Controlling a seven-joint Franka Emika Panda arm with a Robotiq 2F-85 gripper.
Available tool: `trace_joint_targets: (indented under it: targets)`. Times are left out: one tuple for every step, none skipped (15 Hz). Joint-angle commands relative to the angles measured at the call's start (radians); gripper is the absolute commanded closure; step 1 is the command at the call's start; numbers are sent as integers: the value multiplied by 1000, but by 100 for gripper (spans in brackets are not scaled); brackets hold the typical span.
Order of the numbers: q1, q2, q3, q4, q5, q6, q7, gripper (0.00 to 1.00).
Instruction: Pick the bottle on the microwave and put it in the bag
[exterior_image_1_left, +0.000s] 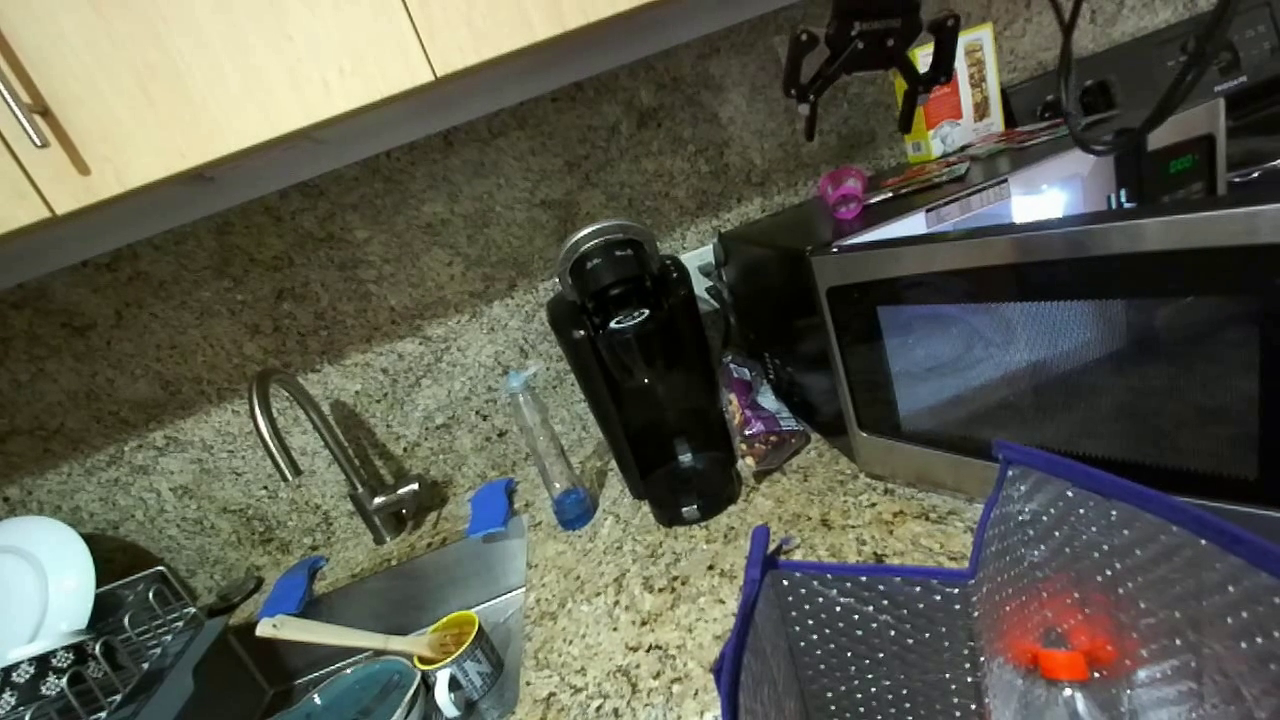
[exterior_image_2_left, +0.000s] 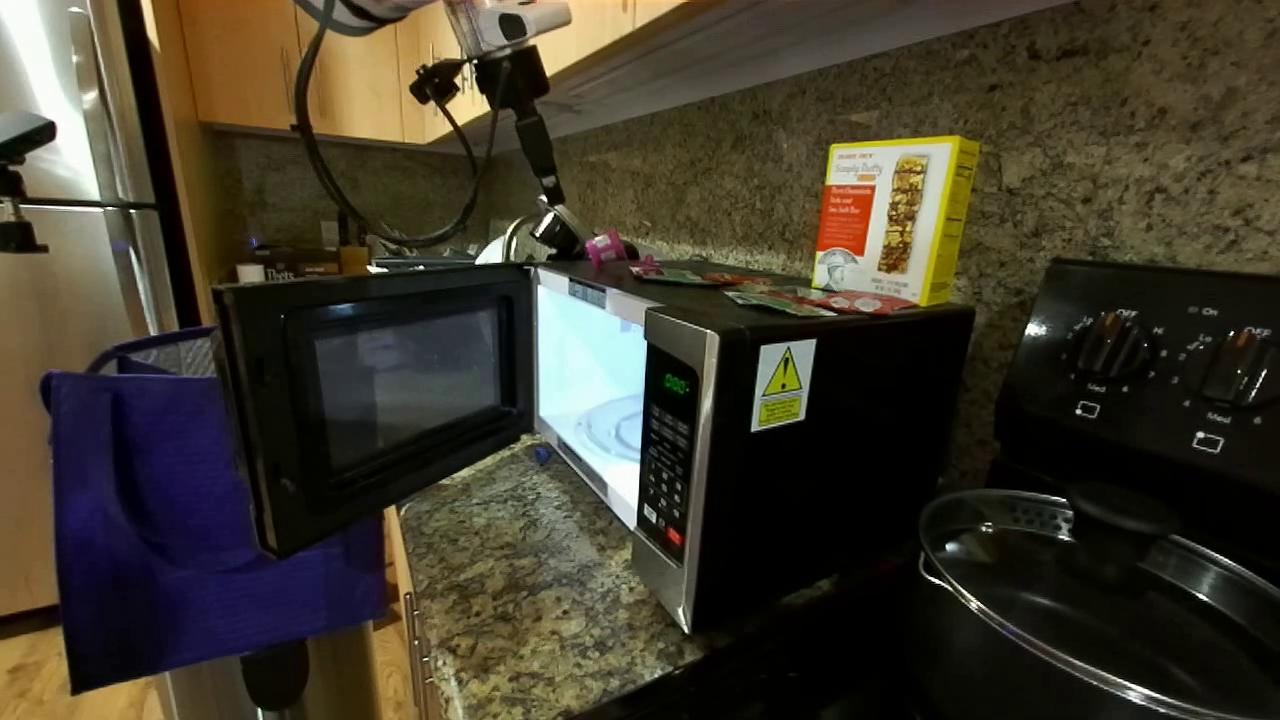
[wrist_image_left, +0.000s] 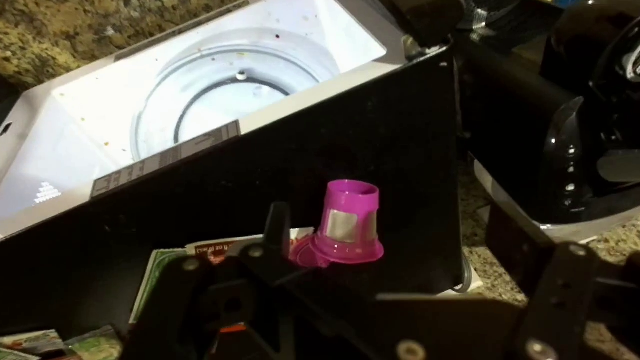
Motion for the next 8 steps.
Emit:
trace_joint_targets:
  targets:
    - [14, 37, -20, 13, -11, 62, 63, 0]
    - [18, 47, -25, 17, -14, 62, 75, 0]
    - [21, 54, -27, 19, -17, 64, 80, 0]
    - [31, 60, -39, 20, -43, 63, 104, 0]
    - [36, 66, -44, 22, -49, 57, 111, 0]
    - [41, 71, -49, 23, -58, 48, 120, 0]
    - [48, 75, -55, 22, -70, 52, 131, 0]
    - [52, 78, -57, 16, -82, 74, 126, 0]
